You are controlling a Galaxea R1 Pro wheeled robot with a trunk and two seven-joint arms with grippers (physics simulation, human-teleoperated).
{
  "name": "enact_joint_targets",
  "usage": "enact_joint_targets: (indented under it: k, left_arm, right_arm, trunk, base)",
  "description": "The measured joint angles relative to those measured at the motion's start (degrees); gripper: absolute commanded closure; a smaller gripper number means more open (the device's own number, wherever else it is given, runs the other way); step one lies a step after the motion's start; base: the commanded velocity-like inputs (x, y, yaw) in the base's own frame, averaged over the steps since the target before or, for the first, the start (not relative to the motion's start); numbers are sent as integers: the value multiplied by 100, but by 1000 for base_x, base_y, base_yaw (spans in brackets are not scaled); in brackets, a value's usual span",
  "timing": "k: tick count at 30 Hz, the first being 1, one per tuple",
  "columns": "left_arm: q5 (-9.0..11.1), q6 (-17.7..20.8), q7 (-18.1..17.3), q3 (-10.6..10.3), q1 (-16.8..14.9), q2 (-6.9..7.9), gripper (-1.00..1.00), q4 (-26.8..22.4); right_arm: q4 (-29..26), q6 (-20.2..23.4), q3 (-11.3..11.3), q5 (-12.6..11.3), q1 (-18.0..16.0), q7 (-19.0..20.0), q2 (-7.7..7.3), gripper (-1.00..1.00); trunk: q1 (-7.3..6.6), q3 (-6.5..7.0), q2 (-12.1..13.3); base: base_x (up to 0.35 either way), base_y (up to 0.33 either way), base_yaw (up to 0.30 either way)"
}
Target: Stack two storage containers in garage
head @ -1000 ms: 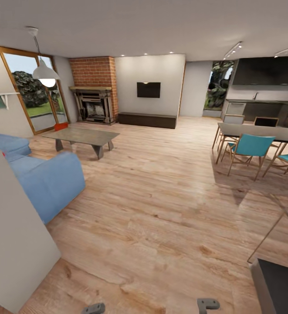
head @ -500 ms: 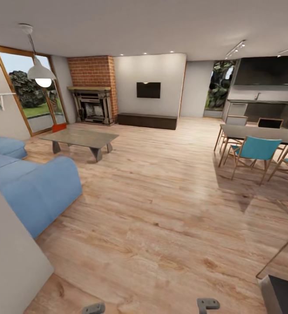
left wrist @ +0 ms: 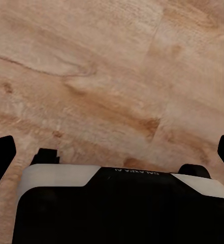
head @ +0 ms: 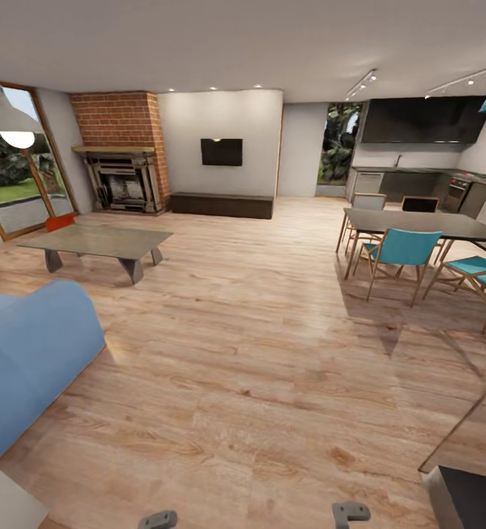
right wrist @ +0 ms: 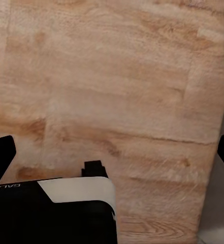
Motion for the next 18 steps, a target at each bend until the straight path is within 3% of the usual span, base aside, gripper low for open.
enact_joint_targets:
  k: [8,18]
  left_arm:
    - [0,0,0,0,1,0,-100,-1]
    - [0,1,0,0,2,1,-100,-2]
  right_arm:
    - [1,-5,0,-2,0,0,0,-100]
    - [2,-5,0,1,0,1,1,-100]
  trunk:
    - [0,0,0]
    - [0,0,0]
  base:
    - [333,0,-246]
    - [333,0,-23]
